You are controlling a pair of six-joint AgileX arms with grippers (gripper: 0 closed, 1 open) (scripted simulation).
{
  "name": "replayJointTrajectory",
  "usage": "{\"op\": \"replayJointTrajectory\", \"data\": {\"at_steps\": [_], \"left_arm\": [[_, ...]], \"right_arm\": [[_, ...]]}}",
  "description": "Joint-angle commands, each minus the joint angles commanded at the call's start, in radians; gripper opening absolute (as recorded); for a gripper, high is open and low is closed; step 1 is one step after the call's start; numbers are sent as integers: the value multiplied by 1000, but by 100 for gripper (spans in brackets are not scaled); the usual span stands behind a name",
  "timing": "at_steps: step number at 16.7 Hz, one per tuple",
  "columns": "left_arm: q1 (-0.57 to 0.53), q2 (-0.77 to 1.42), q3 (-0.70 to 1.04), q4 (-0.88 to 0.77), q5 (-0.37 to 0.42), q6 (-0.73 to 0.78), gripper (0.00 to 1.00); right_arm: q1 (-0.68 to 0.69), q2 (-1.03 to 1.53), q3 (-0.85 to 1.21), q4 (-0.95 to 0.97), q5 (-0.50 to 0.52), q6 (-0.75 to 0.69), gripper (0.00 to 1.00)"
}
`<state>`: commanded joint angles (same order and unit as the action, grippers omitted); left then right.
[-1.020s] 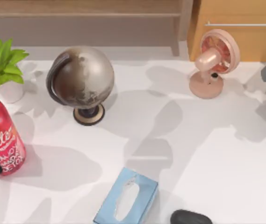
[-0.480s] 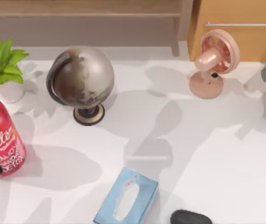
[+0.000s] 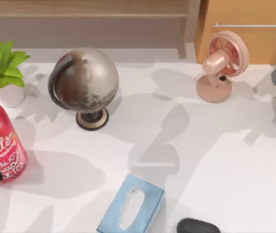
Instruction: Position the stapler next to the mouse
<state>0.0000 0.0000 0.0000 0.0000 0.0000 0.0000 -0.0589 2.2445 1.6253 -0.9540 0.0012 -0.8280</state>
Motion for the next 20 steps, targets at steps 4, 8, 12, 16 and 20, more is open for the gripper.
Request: {"op": "replayJointTrajectory", "data": {"at_steps": [4, 8, 12, 16, 20], "left_arm": [[0, 0, 0, 0, 0, 0, 100], [0, 0, 0, 0, 0, 0, 100], [0, 0, 0, 0, 0, 0, 100], [0, 0, 0, 0, 0, 0, 100], [0, 0, 0, 0, 0, 0, 100]], "right_arm": [[1, -8, 14, -17, 1, -1, 0], [1, -32, 53, -90, 0, -1, 0], [2, -36, 60, -97, 0, 0, 0], [28, -88, 77, -102, 0, 62, 0], [115, -208, 89, -129, -2, 257, 0]]}}
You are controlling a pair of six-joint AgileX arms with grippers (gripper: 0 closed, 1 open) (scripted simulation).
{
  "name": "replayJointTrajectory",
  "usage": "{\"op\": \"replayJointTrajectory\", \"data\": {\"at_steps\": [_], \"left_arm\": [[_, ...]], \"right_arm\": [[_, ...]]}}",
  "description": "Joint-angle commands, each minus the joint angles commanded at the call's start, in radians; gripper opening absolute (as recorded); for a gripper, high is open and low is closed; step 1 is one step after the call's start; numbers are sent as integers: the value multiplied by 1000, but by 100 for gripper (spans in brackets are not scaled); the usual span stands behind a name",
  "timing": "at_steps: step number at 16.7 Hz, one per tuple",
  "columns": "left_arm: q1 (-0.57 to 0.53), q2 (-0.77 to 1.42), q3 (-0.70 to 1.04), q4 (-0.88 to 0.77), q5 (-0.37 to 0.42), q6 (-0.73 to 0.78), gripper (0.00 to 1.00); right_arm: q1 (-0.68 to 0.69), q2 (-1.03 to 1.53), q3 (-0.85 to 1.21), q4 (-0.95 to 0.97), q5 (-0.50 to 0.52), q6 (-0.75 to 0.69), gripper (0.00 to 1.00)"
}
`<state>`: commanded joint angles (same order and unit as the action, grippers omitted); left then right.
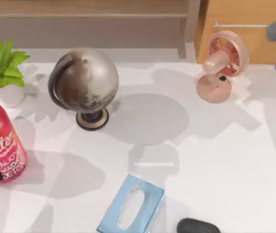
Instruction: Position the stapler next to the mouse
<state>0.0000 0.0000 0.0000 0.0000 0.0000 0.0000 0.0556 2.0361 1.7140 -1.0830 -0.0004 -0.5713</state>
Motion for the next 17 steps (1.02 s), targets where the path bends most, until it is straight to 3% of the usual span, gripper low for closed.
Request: {"op": "replayJointTrajectory", "data": {"at_steps": [12, 17], "left_arm": [[0, 0, 0, 0, 0, 0, 100], [0, 0, 0, 0, 0, 0, 100]], "right_arm": [[403, -18, -150, -67, -32, 862, 0], [526, 26, -167, 5, -10, 1129, 0]]}}
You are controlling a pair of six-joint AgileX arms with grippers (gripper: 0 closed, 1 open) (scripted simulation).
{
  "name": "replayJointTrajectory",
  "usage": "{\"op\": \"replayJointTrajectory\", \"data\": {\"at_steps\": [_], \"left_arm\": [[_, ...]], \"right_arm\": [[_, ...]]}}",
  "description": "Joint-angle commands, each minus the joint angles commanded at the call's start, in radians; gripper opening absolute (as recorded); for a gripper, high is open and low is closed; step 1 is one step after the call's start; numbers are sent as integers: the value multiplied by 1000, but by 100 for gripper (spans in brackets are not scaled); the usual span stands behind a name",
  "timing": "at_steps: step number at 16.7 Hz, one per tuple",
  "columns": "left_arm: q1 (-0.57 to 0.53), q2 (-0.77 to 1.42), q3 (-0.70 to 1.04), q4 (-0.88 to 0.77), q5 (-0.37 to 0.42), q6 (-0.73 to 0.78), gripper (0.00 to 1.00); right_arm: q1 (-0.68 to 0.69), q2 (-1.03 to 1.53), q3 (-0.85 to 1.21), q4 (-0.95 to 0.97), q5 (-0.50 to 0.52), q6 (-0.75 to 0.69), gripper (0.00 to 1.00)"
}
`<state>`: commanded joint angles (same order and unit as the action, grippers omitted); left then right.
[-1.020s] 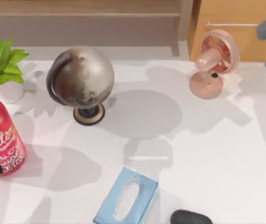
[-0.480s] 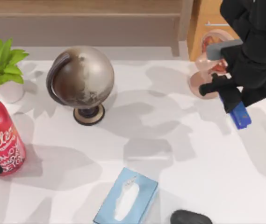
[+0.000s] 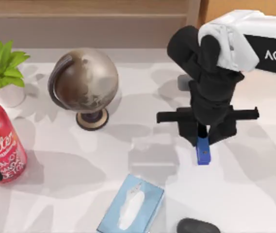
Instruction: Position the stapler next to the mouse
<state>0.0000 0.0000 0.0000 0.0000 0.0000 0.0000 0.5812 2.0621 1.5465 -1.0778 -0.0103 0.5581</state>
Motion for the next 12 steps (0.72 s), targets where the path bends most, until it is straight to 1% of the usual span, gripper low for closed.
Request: {"op": "replayJointTrajectory", "data": {"at_steps": [3, 12], "left_arm": [[0, 0, 0, 0, 0, 0, 100], [0, 0, 0, 0, 0, 0, 100]], "right_arm": [[27, 6, 0, 30, 11, 63, 0], [22, 2, 1, 28, 11, 68, 0]]}}
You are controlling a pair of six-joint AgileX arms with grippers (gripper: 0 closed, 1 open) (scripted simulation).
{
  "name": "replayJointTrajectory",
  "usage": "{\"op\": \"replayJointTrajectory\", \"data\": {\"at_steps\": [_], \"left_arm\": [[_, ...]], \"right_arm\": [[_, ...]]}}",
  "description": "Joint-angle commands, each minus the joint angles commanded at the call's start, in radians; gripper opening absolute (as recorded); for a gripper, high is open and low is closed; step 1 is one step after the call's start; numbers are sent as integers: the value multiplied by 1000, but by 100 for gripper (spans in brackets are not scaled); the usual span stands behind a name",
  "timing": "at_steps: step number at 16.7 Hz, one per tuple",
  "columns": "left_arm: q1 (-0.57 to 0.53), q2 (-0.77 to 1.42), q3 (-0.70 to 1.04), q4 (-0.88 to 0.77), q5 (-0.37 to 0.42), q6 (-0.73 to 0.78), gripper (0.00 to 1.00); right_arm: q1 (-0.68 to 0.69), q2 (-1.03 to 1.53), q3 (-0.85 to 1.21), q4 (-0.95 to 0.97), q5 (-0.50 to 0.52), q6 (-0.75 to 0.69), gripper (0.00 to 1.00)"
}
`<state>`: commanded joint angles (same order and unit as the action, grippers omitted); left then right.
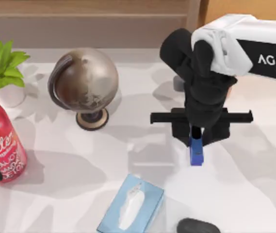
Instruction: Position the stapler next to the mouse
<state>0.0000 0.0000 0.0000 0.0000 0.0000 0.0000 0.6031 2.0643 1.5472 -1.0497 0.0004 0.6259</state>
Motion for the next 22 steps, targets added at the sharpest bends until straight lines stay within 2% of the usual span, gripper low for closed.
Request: {"op": "replayJointTrajectory", "data": {"at_steps": [13, 22], "left_arm": [[0, 0, 0, 0, 0, 0, 100], [0, 0, 0, 0, 0, 0, 100]], "right_arm": [[2, 16, -30, -33, -37, 9, 0], [6, 12, -39, 77, -11, 0, 0]]}}
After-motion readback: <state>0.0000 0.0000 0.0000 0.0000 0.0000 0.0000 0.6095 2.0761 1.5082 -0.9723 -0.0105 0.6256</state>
